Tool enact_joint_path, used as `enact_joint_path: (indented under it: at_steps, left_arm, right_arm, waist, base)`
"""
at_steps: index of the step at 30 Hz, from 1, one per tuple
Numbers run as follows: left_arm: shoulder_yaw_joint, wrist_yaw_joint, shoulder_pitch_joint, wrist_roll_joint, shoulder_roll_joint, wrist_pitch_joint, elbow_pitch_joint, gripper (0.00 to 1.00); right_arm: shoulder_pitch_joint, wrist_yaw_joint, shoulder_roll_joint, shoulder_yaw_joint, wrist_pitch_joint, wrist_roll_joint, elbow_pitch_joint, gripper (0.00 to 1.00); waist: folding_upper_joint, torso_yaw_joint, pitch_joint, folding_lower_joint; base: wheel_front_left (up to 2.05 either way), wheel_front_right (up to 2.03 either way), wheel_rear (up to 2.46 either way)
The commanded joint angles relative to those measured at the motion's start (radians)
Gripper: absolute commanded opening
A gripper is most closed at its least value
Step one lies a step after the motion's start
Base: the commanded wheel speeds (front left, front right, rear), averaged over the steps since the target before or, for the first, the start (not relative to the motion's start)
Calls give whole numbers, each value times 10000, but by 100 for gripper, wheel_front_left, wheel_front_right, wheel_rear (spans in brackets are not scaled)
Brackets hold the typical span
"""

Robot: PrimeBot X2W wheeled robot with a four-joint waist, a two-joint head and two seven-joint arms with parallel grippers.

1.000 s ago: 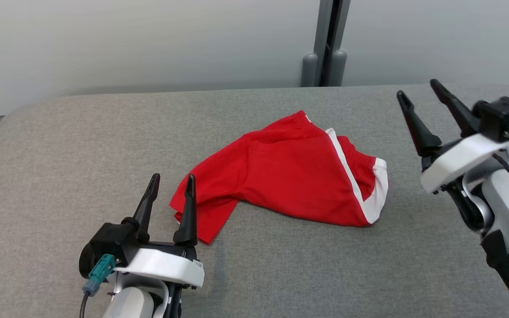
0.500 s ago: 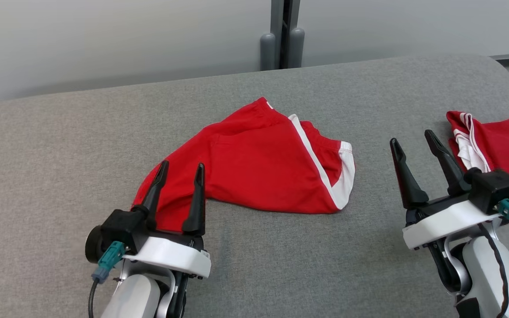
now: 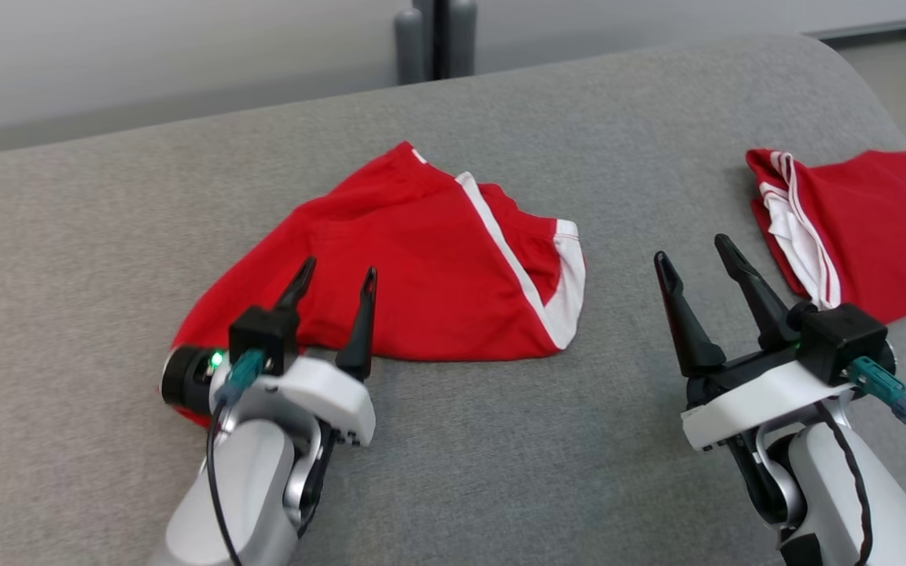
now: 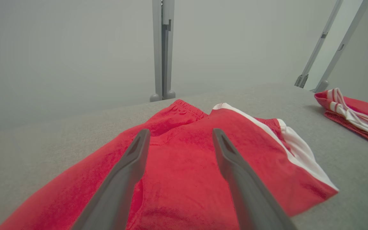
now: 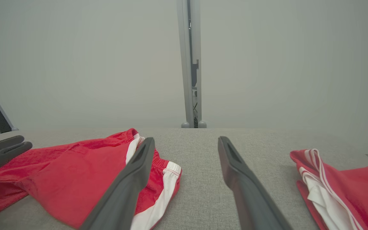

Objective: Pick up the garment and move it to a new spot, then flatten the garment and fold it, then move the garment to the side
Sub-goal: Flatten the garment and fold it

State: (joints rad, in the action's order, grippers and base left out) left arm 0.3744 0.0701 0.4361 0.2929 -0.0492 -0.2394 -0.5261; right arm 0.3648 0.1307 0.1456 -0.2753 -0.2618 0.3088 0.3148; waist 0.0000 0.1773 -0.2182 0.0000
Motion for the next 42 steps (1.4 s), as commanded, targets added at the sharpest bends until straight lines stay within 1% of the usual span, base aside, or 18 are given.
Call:
enact_joint_path:
  at_steps: [1, 3, 5, 7, 10, 11, 16, 20, 22, 23, 24, 25, 27, 32, 37, 42]
  left_arm:
    - [42, -69, 271, -75, -41, 80, -111, 100]
    - [223, -129, 758, -150, -43, 361, -534, 100]
    - [498, -295, 1301, -240, -41, 648, -893, 100]
    - [769, -437, 1762, -134, -43, 925, -1198, 100]
    - [1234, -473, 2362, 246, -44, 1392, -1506, 100]
    - [1366, -440, 2541, 428, -47, 1556, -1617, 100]
    - [1789, 80, 3318, 764, -46, 2177, -2481, 100]
    - [2097, 177, 3735, 987, -44, 2465, -3061, 100]
    - [2215, 181, 3872, 1081, -44, 2439, -3213, 100]
    - [2267, 177, 3916, 1159, -45, 2400, -3294, 93]
    - [2314, 143, 3944, 1241, -45, 2385, -3367, 39]
    - [2368, 92, 3975, 1327, -42, 2380, -3406, 0]
    - [2466, 41, 4008, 1498, -45, 2283, -3470, 0]
    - [2734, 81, 4009, 1906, -43, 1823, -3401, 0]
    - [3012, 96, 3790, 2313, -42, 1131, -3160, 0]
    - [3291, -8, 3789, 2275, -42, 329, -2937, 0]
  right_arm:
    - [83, 1, -18, -24, -43, 22, 13, 100]
    - [161, 1, -106, -53, -43, 36, 8, 100]
    - [191, 1, -195, -60, -45, 25, 7, 100]
    - [187, 1, -261, 1, -45, 54, 11, 100]
    - [243, 1, -329, 86, -43, 65, 52, 100]
    - [260, 1, -349, 119, -43, 66, 68, 100]
    - [357, 1, -502, 170, -43, 128, 22, 100]
    - [359, 1, -578, 260, -45, 154, 7, 100]
    - [338, 1, -596, 287, -43, 143, 12, 100]
    - [333, 1, -602, 308, -43, 130, 19, 100]
    - [323, 1, -606, 327, -43, 116, 29, 100]
    - [306, 1, -605, 353, -43, 98, 40, 100]
    - [272, 1, -602, 365, -43, 59, 84, 100]
    - [254, 1, -538, 391, -44, 2, 132, 100]
    - [173, 1, -384, 459, -44, -56, 209, 100]
    - [85, 1, -252, 496, -44, -86, 289, 100]
  waist:
    - [0, 319, -299, 0]
    - [0, 572, -489, 0]
    - [0, 829, -677, 0]
    - [0, 1047, -822, 0]
    - [0, 1354, -983, 0]
    - [0, 1451, -1027, 0]
    - [0, 1840, -1255, 0]
    - [0, 1950, -1387, 0]
    - [0, 1954, -1426, 0]
    - [0, 1944, -1438, 0]
    - [0, 1926, -1441, 0]
    - [0, 1894, -1436, 0]
    - [0, 1807, -1402, 0]
    - [0, 1462, -1214, 0]
    - [0, 901, -804, 0]
    - [0, 268, -269, 0]
  base:
    - [0, 0, 0]
    - [0, 0, 0]
    - [0, 0, 0]
    - [0, 0, 0]
    - [0, 0, 0]
    - [0, 0, 0]
    - [0, 0, 0]
    - [0, 0, 0]
    - [0, 0, 0]
    - [0, 0, 0]
    - [0, 0, 0]
    - [0, 0, 0]
    - [0, 0, 0]
    - [0, 0, 0]
    - [0, 0, 0]
    - [0, 0, 0]
